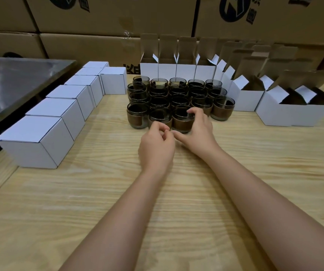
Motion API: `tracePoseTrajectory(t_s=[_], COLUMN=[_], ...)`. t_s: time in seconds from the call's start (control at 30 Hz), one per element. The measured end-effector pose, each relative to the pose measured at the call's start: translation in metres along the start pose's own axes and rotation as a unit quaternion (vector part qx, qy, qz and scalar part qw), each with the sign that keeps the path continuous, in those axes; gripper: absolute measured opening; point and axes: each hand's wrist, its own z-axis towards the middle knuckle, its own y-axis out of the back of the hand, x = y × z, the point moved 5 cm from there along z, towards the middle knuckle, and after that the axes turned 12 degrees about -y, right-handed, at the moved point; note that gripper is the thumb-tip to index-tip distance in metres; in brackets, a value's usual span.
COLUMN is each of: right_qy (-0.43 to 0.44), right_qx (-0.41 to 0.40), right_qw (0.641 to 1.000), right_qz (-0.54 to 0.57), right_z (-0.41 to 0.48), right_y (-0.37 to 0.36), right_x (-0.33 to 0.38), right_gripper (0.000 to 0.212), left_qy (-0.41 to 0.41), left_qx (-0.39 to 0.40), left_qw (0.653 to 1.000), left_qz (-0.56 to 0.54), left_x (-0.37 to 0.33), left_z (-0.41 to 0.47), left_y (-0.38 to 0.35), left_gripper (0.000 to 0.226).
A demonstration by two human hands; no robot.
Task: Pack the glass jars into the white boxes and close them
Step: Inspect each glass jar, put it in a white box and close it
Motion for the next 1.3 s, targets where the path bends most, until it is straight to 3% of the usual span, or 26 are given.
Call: tracePoseTrajectory(t_s=[0.17, 0.27, 0.37, 0.5, 0.6, 0.7, 1.3], right_qy=[0.005, 0.026, 0.042, 0.025, 0.01, -0.007, 0.053], right_qx=[0.001, 0.002, 0.013, 0.048, 0.054, 0.057, 0.134], right_qw=[0.999, 0.999, 0.999, 0.996, 0.992, 0.992, 0.956], right_qz=[0.036, 0.026, 0.018, 0.076, 0.11, 0.112, 0.254], right_z=[0.003, -0.004, -0.017, -0.04, -0.051, -0.05, -0.054], right_y=[0.006, 0.017, 0.028, 0.037, 0.037, 0.034, 0.032], right_x=[0.0, -0.004, -0.009, -0.02, -0.025, -0.027, -0.02], right_gripper=[0.037, 0.03, 0.029, 0.032, 0.055, 0.073, 0.064], left_qy=[-0.024, -0.033, -0.035, -0.081, -0.146, -0.164, -0.173], left_qx=[0.027, 0.051, 0.084, 0.202, 0.266, 0.267, 0.219], left_qw=[0.999, 0.998, 0.996, 0.976, 0.952, 0.947, 0.957], left_qz=[-0.013, -0.004, 0.006, 0.022, 0.036, 0.067, -0.079], left_x=[0.0, 0.0, -0.001, -0.007, -0.014, -0.015, -0.013], left_z=[0.0, 0.001, 0.001, -0.003, -0.008, -0.008, -0.005], left_y=[-0.005, -0.007, -0.01, -0.02, -0.025, -0.026, -0.019], left_gripper=[0.008, 0.008, 0.02, 0.061, 0.072, 0.075, 0.068])
